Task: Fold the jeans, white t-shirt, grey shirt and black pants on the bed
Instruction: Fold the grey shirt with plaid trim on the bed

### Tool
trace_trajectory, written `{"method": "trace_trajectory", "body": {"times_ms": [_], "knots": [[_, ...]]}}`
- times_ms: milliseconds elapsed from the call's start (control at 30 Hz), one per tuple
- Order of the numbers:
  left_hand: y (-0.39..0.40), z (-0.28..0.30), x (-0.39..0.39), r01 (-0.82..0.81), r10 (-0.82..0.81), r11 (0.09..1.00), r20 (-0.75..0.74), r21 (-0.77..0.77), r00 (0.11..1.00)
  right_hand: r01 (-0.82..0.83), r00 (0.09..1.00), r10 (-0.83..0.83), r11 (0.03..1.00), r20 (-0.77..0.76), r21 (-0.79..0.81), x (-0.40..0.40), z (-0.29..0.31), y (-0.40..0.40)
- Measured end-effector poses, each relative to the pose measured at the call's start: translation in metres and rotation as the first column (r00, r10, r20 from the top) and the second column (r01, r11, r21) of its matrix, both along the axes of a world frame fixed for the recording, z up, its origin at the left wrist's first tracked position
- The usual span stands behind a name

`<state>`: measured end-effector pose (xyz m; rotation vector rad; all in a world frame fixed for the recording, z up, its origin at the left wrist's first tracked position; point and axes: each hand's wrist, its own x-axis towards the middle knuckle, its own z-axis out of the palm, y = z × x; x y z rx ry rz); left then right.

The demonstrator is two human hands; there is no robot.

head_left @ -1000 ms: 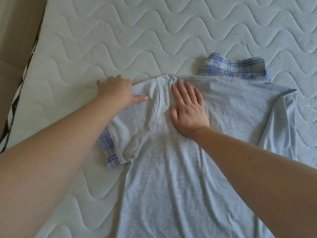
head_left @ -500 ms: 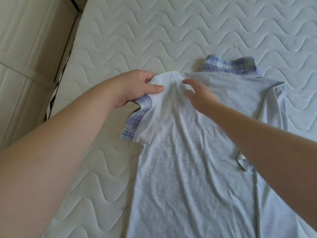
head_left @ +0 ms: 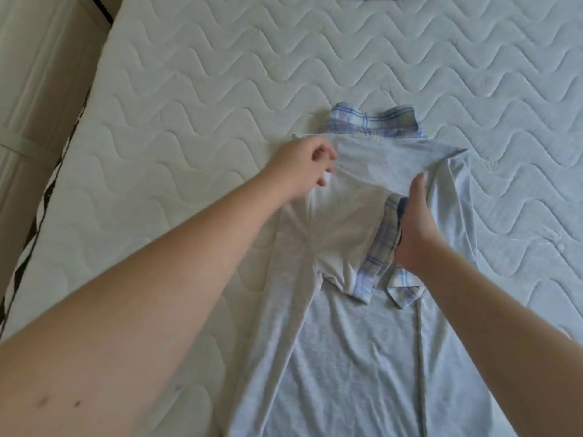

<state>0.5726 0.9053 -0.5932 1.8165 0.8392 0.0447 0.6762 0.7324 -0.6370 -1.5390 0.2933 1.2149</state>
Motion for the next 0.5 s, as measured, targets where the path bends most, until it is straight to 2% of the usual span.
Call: {"method": "trace_trajectory", "body": {"times_ms": [100, 167, 233, 267, 367, 433, 500], "knots": [[0.032, -0.025, -0.013, 0.078, -0.038, 0.936, -0.121, 0.344, 0.992, -0.205, 0.932, 0.238, 0.968, 0.272, -0.143, -0.01, -0.005, -0.009], [0.051, -0.039, -0.014, 0.226, -0.118, 0.859, -0.252, 0.459, 0.961, -0.261, 0.842, 0.346, 0.932, 0.414, -0.25, -0.015, -0.014, -0.013], [0.064, -0.05, -0.008, 0.367, -0.214, 0.795, -0.343, 0.483, 0.915, -0.279, 0.742, 0.456, 0.876, 0.492, -0.393, -0.019, -0.016, -0.014], [0.068, -0.053, -0.003, 0.421, -0.259, 0.769, -0.367, 0.481, 0.893, -0.275, 0.713, 0.473, 0.868, 0.518, -0.413, -0.019, -0.017, -0.015], [0.077, -0.06, 0.013, 0.557, -0.392, 0.698, -0.411, 0.45, 0.823, -0.241, 0.708, 0.39, 0.917, 0.589, -0.317, -0.017, -0.008, -0.02], [0.082, -0.06, 0.023, 0.661, -0.482, 0.639, -0.464, 0.394, 0.743, -0.264, 0.684, 0.384, 0.923, 0.62, -0.28, -0.012, 0.0, -0.025], [0.087, -0.062, 0.032, 0.713, -0.506, 0.596, -0.516, 0.37, 0.691, -0.278, 0.661, 0.392, 0.92, 0.639, -0.277, -0.005, 0.004, -0.029]]}}
